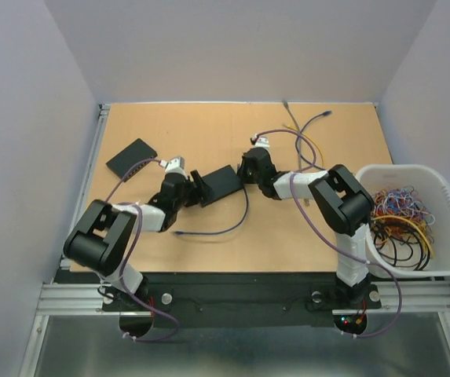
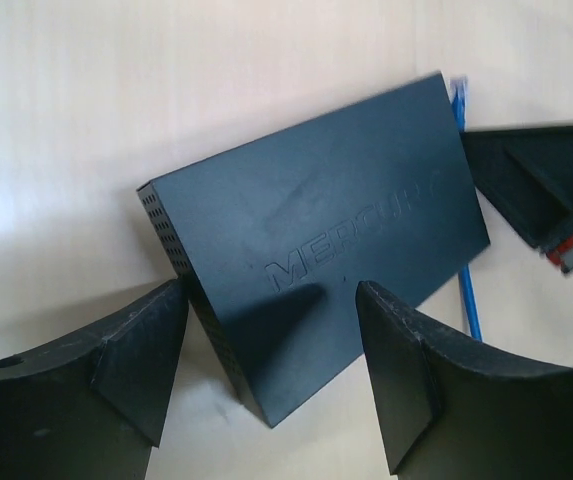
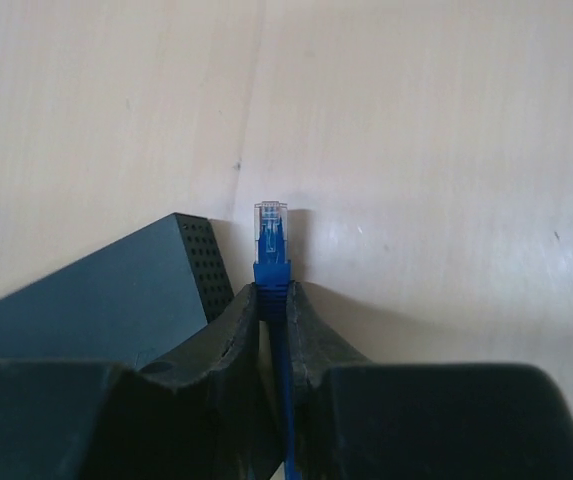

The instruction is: Insert the plug into the switch port

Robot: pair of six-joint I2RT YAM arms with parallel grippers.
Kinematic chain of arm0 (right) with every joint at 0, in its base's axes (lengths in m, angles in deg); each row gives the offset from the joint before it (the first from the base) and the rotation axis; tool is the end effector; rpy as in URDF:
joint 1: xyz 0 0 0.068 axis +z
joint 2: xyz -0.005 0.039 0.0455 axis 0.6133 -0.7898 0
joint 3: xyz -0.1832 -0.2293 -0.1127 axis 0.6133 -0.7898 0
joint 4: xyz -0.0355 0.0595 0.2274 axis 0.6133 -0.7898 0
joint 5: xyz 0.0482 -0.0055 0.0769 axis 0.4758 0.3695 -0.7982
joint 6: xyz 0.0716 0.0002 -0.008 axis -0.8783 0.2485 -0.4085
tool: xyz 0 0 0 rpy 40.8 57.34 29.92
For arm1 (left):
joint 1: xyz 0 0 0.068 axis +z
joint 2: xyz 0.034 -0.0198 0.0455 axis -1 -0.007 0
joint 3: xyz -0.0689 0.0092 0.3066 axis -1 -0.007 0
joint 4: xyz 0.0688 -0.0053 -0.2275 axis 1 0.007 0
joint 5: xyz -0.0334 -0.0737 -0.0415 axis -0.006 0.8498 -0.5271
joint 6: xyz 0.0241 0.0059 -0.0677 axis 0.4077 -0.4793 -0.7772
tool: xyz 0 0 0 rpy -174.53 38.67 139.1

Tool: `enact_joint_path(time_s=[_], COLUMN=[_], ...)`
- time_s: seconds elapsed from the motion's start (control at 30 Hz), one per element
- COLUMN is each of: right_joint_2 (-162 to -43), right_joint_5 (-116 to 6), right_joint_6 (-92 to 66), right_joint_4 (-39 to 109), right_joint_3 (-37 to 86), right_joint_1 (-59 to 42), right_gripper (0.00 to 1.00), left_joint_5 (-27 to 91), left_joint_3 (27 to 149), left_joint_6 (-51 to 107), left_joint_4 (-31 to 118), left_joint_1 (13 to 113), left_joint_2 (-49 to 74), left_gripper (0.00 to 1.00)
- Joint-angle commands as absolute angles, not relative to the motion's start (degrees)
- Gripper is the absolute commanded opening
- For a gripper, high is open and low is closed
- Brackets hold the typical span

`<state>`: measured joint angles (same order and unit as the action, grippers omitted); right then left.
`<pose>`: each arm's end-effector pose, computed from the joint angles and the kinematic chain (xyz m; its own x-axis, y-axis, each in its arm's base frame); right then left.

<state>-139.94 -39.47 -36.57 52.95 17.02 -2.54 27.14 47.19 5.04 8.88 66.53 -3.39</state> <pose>0.3832 0.2613 0.1804 -0.6247 0.1699 -0.7622 -0.1899 0.9137 0.3593 0.2864 -0.1258 0.2072 -0.5495 -0.3861 -0.7409 0.1532 0.8253 -0.5436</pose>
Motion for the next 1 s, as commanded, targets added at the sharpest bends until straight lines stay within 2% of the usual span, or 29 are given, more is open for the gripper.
enact_joint_path(time_s=[0.0,0.3,0.63,0.8,0.97], right_joint_2=[-137.5,-127.1,-113.2,-105.7,-100.7], right_joint_5=[-43.0,-30.8,-20.1,-23.2,-30.3], right_joint_6=[-37.8,-30.0,-29.1,-31.6,-35.5], right_joint_4=[50.2,42.1,36.5,33.3,33.4], right_joint_3=[8.2,7.9,0.0,-5.2,-12.0], right_joint_1=[3.3,2.2,1.3,1.3,2.5], right_gripper=[0.0,0.0,0.0,0.0,0.01], left_joint_5=[31.9,29.9,25.5,18.0,17.7], left_joint_3=[39.6,30.8,32.5,36.6,41.8], left_joint_6=[-5.1,-12.5,-9.4,-3.1,5.1], left_joint_4=[9.4,12.9,26.0,31.9,29.7], left_joint_1=[57.4,55.7,55.3,55.6,56.5], left_joint_2=[2.5,19.5,34.4,36.8,32.1], left_gripper=[0.77,0.77,0.77,0.79,0.79])
